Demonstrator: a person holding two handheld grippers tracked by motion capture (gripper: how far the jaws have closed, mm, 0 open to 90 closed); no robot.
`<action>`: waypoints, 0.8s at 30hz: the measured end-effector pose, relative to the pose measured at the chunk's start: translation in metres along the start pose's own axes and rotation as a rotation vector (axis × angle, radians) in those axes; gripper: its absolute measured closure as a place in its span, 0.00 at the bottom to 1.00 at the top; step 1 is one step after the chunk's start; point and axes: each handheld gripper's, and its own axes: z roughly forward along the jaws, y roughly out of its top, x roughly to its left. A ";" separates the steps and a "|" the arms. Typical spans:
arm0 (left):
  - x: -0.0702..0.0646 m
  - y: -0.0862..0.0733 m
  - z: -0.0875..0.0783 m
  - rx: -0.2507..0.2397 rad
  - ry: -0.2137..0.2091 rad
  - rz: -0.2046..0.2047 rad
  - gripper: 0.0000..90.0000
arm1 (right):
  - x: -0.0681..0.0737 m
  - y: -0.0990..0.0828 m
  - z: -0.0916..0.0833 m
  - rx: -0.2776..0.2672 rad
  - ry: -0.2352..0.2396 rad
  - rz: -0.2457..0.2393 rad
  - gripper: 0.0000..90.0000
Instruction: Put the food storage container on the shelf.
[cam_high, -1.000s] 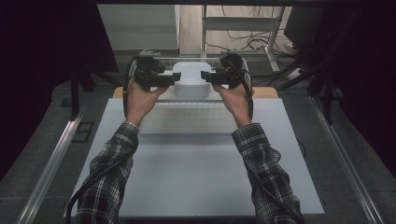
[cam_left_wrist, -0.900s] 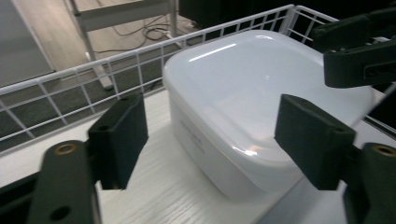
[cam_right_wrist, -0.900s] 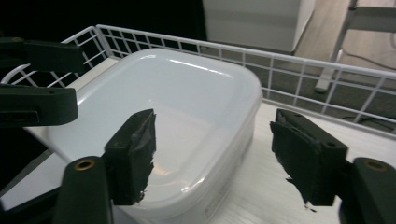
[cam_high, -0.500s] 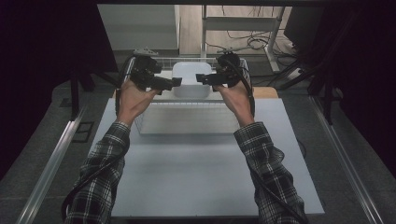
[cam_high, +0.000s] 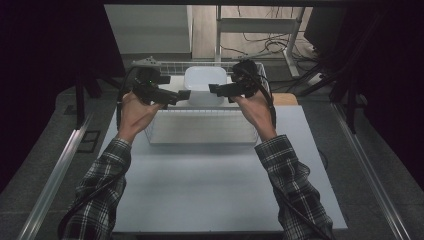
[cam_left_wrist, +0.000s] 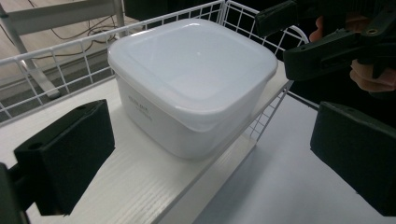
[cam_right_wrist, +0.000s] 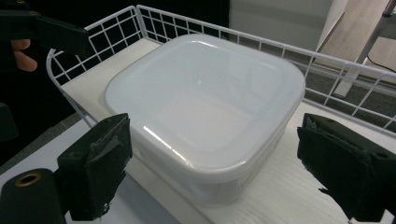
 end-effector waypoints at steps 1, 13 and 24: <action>-0.001 -0.002 -0.001 -0.004 -0.001 0.004 0.00 | 0.000 -0.001 -0.001 0.000 0.001 -0.006 0.11; -0.014 -0.014 -0.002 0.001 -0.031 0.034 0.00 | 0.004 -0.012 -0.010 0.005 0.017 -0.035 0.09; -0.025 -0.029 -0.003 0.012 -0.074 0.011 0.02 | 0.003 -0.031 -0.024 -0.008 0.034 -0.053 0.06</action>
